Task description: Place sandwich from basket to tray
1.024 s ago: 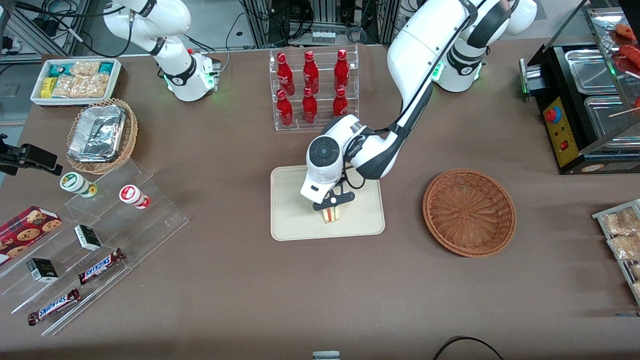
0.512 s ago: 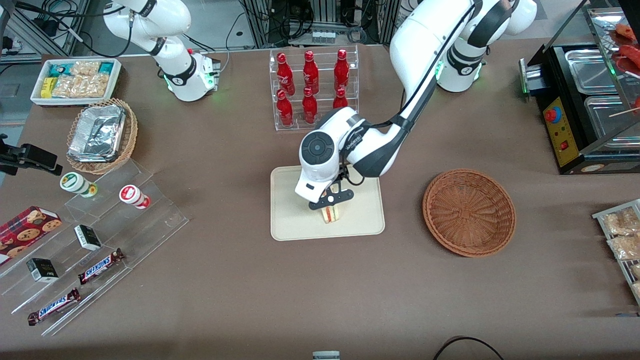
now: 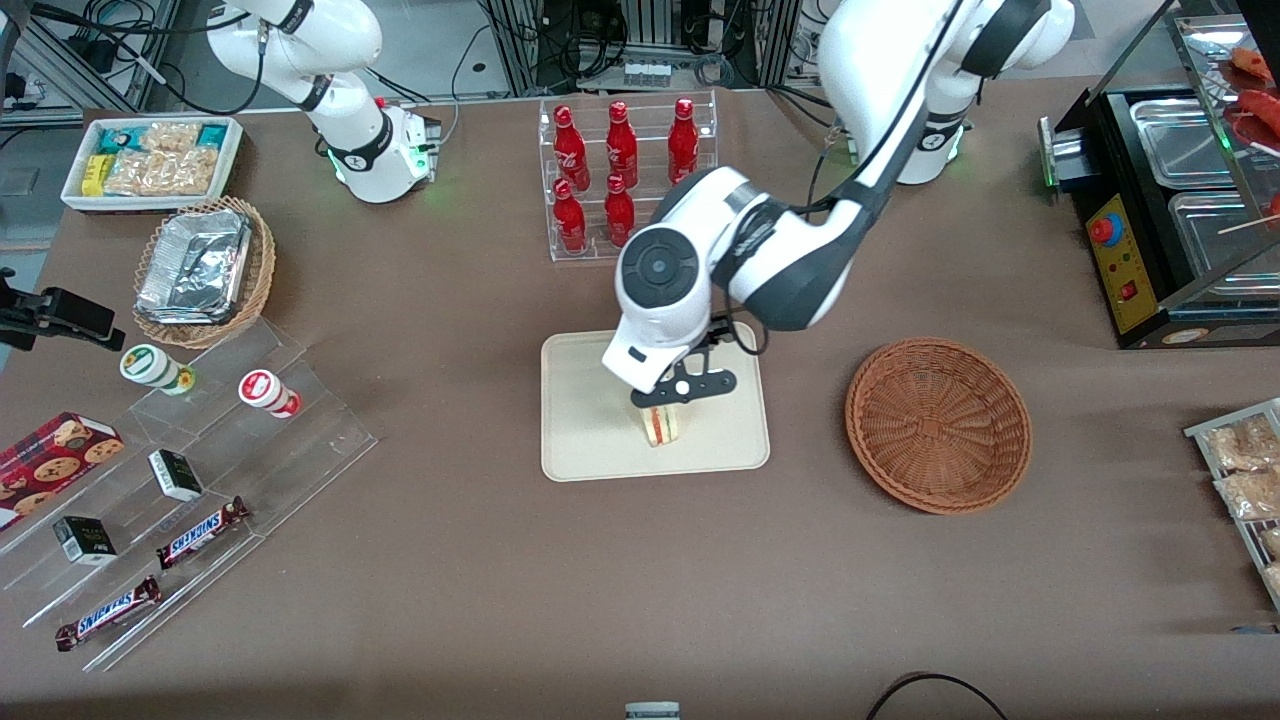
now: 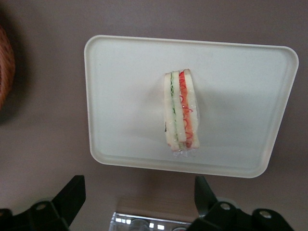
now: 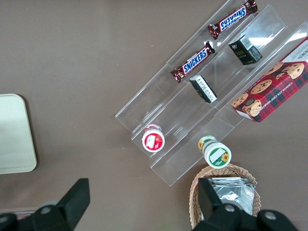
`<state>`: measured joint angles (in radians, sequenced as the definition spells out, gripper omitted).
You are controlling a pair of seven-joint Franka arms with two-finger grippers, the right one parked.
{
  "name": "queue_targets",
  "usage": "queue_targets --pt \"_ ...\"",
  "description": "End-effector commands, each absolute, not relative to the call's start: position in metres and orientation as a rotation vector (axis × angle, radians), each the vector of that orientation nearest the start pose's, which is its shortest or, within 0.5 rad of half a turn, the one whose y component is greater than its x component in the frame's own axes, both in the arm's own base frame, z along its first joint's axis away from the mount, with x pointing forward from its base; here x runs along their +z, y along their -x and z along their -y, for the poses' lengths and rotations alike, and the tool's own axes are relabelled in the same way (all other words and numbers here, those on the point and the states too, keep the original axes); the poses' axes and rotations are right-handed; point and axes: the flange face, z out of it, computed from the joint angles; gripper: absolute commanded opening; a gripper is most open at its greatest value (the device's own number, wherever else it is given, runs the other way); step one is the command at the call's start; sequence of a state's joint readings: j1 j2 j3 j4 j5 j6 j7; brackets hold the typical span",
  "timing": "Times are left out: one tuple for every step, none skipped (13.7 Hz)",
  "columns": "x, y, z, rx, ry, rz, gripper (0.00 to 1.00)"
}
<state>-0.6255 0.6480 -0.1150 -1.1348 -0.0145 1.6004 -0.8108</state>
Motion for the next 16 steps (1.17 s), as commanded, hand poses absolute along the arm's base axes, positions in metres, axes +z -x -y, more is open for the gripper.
queue_targets --pt "0.451 -0.547 0.415 0.332 3.032 0.049 1.00" --pt "0.451 -0.548 0.393 0.351 3.015 0.080 1.00" --pt "0.453 -0.555 0.367 0.368 3.011 0.073 1.00" --pt "0.460 -0.560 0.346 0.381 3.020 -0.006 1.00" --pt "0.462 -0.564 0.320 0.411 3.020 -0.078 1.00" --pt "0.470 -0.565 0.296 0.418 3.026 -0.122 1.00" --pt "0.477 -0.562 0.271 0.426 3.031 -0.138 1.00" --pt "0.487 -0.558 0.248 0.418 3.040 -0.153 1.00" --pt "0.498 -0.556 0.224 0.410 3.051 -0.222 1.00" --pt "0.511 -0.557 0.202 0.397 3.061 -0.313 1.00" --pt "0.521 -0.558 0.183 0.397 3.064 -0.371 1.00" --pt "0.531 -0.558 0.166 0.385 3.066 -0.384 1.00" --pt "0.542 -0.557 0.152 0.360 3.063 -0.403 1.00" --pt "0.552 -0.554 0.135 0.352 3.042 -0.426 1.00" --pt "0.558 -0.553 0.120 0.360 3.025 -0.446 1.00" --pt "0.566 -0.554 0.100 0.345 3.032 -0.448 1.00"
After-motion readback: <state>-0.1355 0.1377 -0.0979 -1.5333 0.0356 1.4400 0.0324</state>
